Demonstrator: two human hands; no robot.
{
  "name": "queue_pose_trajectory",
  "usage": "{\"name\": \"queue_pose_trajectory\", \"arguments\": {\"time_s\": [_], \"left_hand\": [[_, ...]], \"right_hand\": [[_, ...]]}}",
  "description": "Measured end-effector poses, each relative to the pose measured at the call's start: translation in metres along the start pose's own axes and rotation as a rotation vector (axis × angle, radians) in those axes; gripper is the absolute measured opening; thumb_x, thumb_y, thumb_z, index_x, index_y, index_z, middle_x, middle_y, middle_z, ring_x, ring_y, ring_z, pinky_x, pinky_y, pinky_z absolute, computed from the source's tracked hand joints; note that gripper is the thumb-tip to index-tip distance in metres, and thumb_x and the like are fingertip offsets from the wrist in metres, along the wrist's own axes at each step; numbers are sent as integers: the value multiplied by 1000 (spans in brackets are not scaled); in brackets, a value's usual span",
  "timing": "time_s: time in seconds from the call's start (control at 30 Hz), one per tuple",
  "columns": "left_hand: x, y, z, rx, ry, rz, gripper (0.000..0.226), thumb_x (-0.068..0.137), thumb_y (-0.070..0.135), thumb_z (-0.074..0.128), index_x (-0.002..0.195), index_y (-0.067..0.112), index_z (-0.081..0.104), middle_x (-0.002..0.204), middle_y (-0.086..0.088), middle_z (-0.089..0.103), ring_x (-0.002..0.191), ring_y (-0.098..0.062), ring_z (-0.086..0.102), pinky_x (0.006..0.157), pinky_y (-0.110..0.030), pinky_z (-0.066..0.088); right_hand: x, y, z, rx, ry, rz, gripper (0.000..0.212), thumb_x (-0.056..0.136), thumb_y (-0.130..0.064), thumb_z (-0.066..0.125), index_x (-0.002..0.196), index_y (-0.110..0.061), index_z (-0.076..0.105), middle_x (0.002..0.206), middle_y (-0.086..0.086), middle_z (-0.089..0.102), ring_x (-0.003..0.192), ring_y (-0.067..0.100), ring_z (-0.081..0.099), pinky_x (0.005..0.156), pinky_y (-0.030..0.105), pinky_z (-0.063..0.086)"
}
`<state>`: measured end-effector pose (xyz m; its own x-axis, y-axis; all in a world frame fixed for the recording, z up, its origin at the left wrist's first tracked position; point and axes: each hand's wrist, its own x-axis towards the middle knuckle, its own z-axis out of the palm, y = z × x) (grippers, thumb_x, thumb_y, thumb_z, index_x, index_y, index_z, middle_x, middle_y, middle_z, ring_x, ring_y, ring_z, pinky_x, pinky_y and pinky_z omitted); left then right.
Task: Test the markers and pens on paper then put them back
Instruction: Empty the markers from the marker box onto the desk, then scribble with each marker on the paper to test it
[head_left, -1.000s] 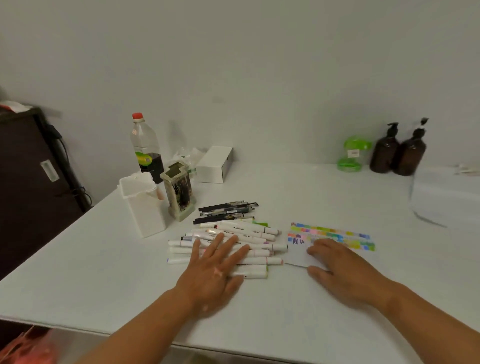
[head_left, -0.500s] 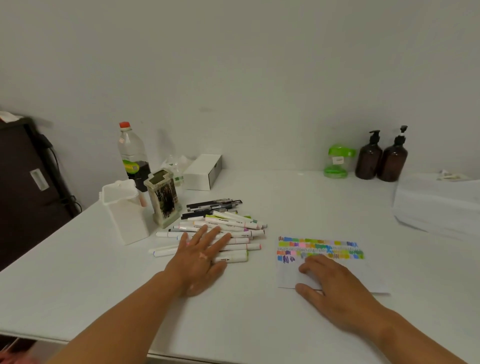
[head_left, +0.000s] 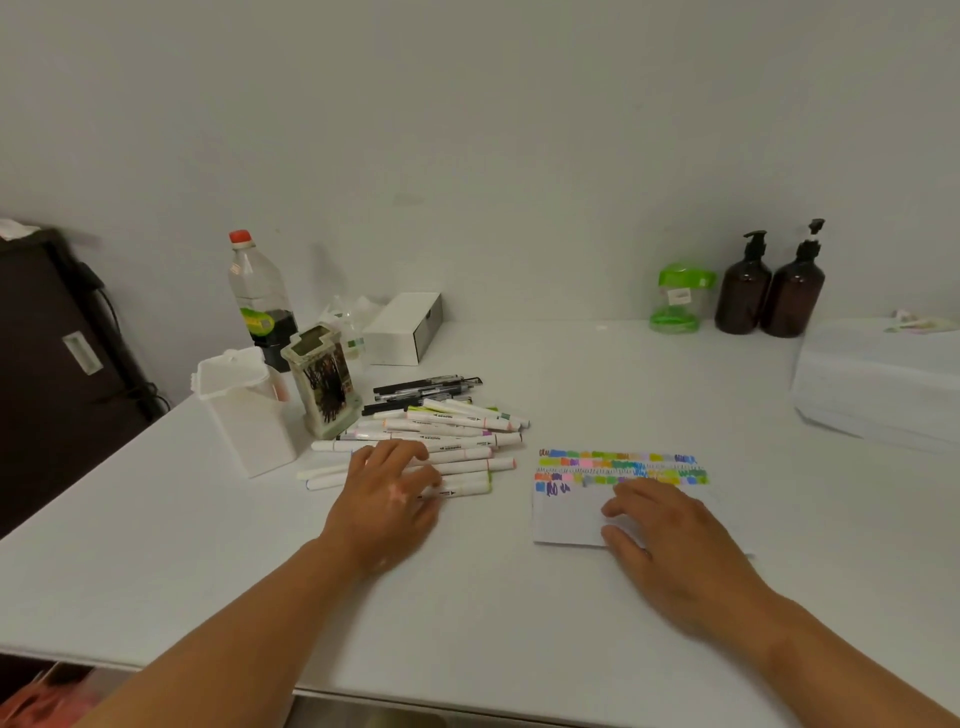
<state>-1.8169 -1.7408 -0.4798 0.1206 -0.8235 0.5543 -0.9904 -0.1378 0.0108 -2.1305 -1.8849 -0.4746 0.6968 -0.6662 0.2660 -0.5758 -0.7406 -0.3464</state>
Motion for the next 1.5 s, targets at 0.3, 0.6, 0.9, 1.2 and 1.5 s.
{"name": "queue_pose_trajectory", "arguments": {"time_s": [0.3, 0.6, 0.9, 1.2, 1.5], "left_hand": [[-16, 26, -17, -39, -110, 24, 3, 92, 19, 69, 95, 19, 70, 90, 5, 68, 83, -24, 57, 69, -37, 48], [-5, 105, -54, -1064, -14, -695, 12, 98, 21, 61, 100, 31, 67, 89, 4, 70, 84, -15, 67, 71, -21, 53], [-18, 125, -44, -1832, -206, -741, 28, 74, 3, 78, 101, 4, 71, 100, -25, 68, 95, -33, 70, 83, -35, 56], [15, 115, -40, -578, -379, -18, 34, 99, 43, 54, 132, 38, 57, 117, 20, 64, 99, 1, 58, 81, -4, 40], [66, 119, -9, -689, -396, 103, 30, 105, 42, 36, 111, 24, 59, 78, 2, 59, 67, -16, 50, 66, -36, 44]], "right_hand": [[-25, -4, -3, -5, -33, -36, 17, 98, -44, 58, 112, -36, 66, 115, -25, 56, 116, 0, 51, 103, 16, 33], [-39, -45, -25, 375, 95, 1, 24, 92, -36, 72, 103, -54, 60, 109, -34, 60, 103, -16, 55, 85, 5, 45], [-46, -46, -36, 956, 2, 187, 23, 94, -14, 71, 91, -36, 75, 73, 2, 72, 61, 11, 64, 57, 28, 50], [-8, -27, -36, 1081, -6, 241, 15, 88, -5, 76, 87, -20, 78, 68, 7, 71, 58, 17, 62, 57, 30, 49], [42, -24, -27, 1182, -92, 219, 11, 80, -26, 76, 83, -18, 70, 69, 9, 65, 63, 20, 60, 56, 31, 47]]}}
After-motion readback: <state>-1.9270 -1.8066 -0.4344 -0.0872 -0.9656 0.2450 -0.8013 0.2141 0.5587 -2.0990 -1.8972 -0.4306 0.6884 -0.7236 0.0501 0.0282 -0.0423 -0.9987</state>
